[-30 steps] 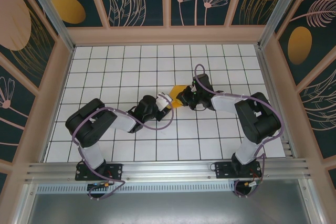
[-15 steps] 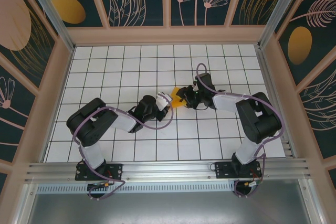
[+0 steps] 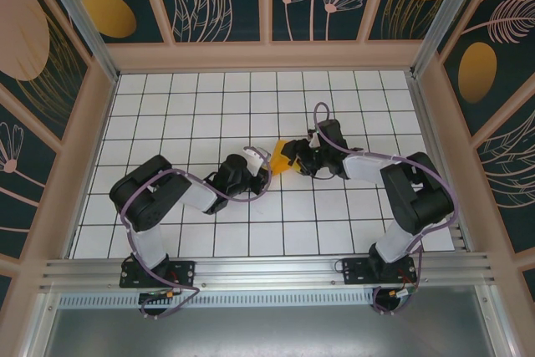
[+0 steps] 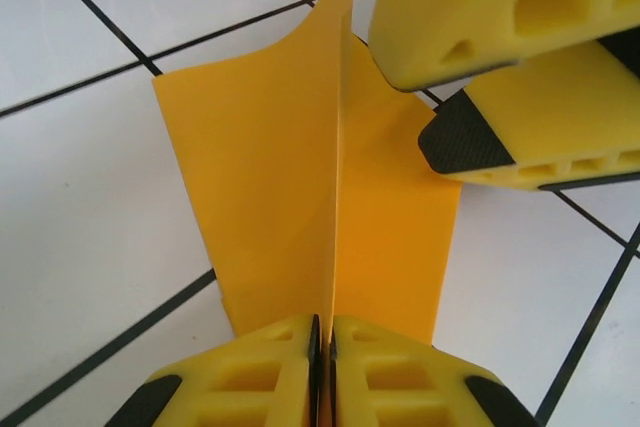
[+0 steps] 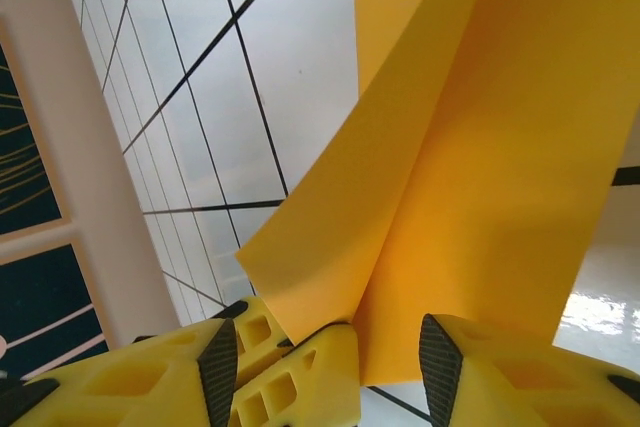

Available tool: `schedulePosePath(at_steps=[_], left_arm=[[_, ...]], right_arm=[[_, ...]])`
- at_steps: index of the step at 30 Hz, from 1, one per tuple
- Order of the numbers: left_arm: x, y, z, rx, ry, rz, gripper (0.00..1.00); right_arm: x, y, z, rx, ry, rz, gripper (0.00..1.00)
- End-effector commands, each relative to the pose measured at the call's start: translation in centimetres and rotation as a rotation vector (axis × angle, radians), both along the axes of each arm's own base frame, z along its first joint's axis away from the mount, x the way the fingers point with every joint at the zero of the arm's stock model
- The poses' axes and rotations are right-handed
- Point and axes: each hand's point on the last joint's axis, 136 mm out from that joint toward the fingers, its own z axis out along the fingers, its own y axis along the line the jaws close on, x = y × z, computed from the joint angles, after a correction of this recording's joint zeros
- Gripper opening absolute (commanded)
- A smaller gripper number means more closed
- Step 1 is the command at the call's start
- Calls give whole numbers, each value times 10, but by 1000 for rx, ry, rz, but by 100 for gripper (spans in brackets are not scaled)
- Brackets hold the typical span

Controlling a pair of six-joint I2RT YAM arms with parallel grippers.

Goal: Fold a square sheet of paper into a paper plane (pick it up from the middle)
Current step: Fourth fold the wing at the center of the table.

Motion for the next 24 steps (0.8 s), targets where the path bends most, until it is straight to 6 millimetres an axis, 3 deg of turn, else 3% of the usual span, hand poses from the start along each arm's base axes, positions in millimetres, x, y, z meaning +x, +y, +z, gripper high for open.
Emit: schedulePosePath(at_steps=[1, 10, 18, 24], left_arm=[[-5, -6, -3, -67, 77, 9, 15], [-6, -7, -15, -102, 185, 52, 17], [-7, -10, -19, -133, 261, 76, 16], [-8, -14, -13, -179, 314, 90, 16]], right_arm=[[-3, 5, -4, 19, -35, 42, 54], [-5, 4, -24, -6, -35, 54, 42], [-3, 4, -20, 5, -82, 58, 43], [-4, 1, -38, -42, -35, 60, 42]])
